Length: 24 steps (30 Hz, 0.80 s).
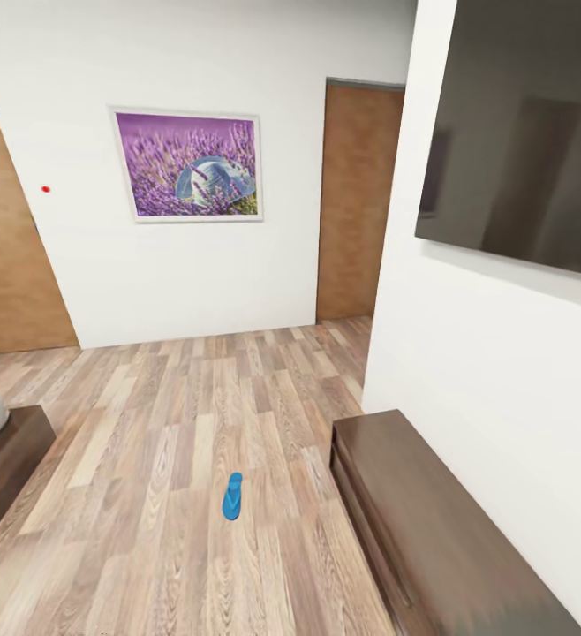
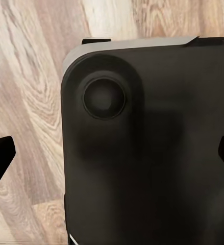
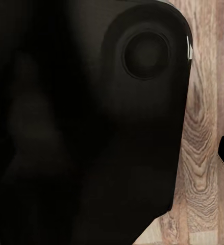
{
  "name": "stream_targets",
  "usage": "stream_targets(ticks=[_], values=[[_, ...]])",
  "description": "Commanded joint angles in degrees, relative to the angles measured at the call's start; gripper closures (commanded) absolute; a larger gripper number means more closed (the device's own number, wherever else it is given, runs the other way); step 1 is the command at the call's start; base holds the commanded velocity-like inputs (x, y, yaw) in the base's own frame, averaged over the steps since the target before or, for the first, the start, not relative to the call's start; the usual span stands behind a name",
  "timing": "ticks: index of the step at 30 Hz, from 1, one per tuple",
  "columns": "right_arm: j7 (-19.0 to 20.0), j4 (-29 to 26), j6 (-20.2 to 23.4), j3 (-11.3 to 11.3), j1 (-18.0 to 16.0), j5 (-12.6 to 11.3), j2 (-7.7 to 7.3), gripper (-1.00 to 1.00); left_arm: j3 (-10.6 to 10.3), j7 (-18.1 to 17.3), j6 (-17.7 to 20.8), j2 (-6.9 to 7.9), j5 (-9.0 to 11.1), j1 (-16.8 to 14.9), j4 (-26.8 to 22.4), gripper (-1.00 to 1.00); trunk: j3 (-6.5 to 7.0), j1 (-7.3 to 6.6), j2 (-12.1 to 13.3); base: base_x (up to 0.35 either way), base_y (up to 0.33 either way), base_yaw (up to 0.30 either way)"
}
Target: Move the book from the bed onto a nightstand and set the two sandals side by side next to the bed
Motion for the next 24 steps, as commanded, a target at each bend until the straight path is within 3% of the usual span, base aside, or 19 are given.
stream_targets(ticks=[1, 18, 24], values=[[0.0, 0.0, -0.2, 0.0, 0.0, 0.0, 0.02, -1.0, 0.0, -0.1, -0.1, 0.01, 0.0, 0.0, 0.0, -1.0, -0.05, 0.0, 0.0, 0.0, 0.0, 0.284], [0.0, 0.0, -0.2, 0.0, 0.0, 0.0, 0.08, -1.0, 0.0, -0.1, -0.1, 0.01, 0.0, 0.0, 0.0, -1.0, -0.05, 0.0, 0.0, 0.002, 0.0, 0.285], [0.0, 0.0, -0.2, 0.0, 0.0, 0.0, 0.08, -1.0, 0.0, -0.1, -0.2, 0.06, 0.0, 0.0, 0.0, -1.0, -0.05, 0.0, 0.0, 0.143, 0.0, 0.197]])
